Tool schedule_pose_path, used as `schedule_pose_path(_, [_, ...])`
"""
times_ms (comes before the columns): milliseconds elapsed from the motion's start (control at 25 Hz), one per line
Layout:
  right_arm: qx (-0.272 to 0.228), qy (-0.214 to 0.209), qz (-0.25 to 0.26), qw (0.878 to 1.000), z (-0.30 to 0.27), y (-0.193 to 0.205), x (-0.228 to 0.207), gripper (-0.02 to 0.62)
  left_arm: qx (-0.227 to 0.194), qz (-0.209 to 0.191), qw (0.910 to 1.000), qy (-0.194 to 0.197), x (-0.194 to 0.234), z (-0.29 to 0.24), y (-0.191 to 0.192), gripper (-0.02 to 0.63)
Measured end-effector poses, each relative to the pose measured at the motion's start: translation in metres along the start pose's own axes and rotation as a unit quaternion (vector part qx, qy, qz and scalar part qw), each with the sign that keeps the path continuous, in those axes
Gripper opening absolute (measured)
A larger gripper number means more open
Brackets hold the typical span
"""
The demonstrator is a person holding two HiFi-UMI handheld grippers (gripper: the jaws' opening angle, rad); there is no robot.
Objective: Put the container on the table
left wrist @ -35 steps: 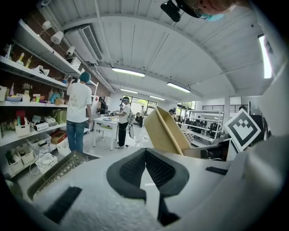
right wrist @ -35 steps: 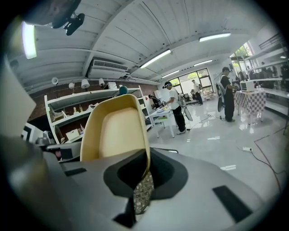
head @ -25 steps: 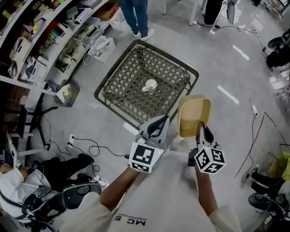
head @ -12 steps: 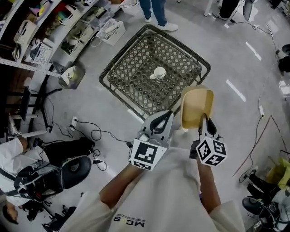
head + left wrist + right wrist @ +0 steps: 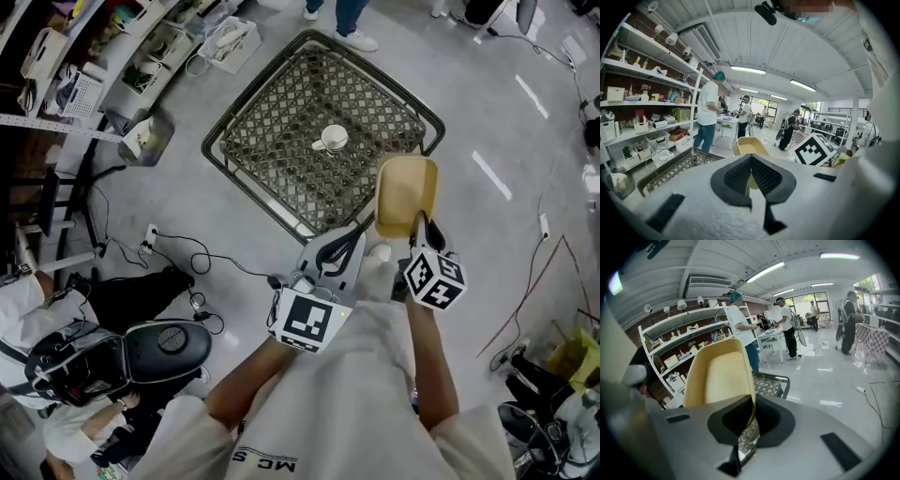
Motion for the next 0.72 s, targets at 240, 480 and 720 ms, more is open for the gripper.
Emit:
schedule_pose_path(240, [0.045,0.008,0.009,0.999,-0.042,0.033,-0.008,0.023,-0.007,0.0,0.9999,-0.015,0.007,-0.002,0.002,0.023])
schedule_pose_path(480, [0.097,0.014,-0.014,0.995,-0.082,0.06,-0.016,0.023,-0.009,0.015,0.9989,-0.044,0.017,-0.001,0.007,0.023])
schedule_pose_path(720, [0.127,0.027,0.001,0.992,-0.118,0.091,-0.023,0.023,-0.008,0.04,0.9969,-0.068,0.026,-0.006,0.005,0.023])
Point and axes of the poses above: the fingertips, and each gripper's own axes: z backward along the fingers, x to its left, y out of its underside, the point moved 9 cm from there along z, backward along the fingers, and after that the axes turned 10 degrees about -x, right-handed, at the moved point
